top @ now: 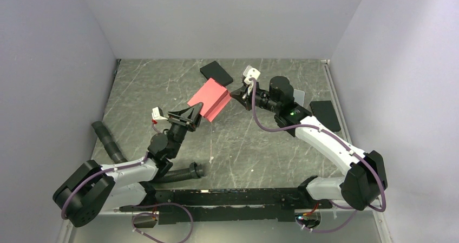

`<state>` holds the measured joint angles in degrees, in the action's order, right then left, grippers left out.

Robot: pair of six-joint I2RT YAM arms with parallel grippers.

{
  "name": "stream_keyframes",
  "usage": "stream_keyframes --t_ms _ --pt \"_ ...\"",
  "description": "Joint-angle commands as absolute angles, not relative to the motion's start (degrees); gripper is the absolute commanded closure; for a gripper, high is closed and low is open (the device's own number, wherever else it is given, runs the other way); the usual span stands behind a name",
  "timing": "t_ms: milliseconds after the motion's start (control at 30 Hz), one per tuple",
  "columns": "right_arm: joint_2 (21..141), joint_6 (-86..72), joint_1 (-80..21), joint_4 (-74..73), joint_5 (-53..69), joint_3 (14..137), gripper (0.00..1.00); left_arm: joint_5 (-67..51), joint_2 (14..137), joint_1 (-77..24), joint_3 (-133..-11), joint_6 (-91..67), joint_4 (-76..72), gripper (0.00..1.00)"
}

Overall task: Fold the paper box
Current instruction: Close the paper box.

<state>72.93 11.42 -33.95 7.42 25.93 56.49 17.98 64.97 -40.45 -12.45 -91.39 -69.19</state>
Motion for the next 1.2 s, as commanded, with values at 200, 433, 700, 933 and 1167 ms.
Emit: stream_keyframes --t_ms 200,433,700,933,1167 --pt "72.8 11.8 -35.7 8.0 33.9 55.6 1.0 17.7 62.9 -41.2 -13.3 -92.8 -70.7 1.0" --pt "73.0 13.3 -36.2 7.6 34.7 55.5 1.0 18.0 62.4 -41.2 -13.5 -92.7 -70.0 1.0" --pt "73.0 14.9 -36.9 6.6 34.1 56.0 1.0 17.9 62.3 -41.2 -13.7 -92.8 -68.5 1.0" --pt "73.3 14.6 -37.2 6.5 33.4 56.2 1.0 18.0 61.1 -41.2 -14.0 -92.0 -66.6 1.0" --pt "73.8 11.4 -37.2 6.3 31.7 57.1 1.0 17.1 61.2 -41.2 -14.2 -90.4 -66.8 1.0"
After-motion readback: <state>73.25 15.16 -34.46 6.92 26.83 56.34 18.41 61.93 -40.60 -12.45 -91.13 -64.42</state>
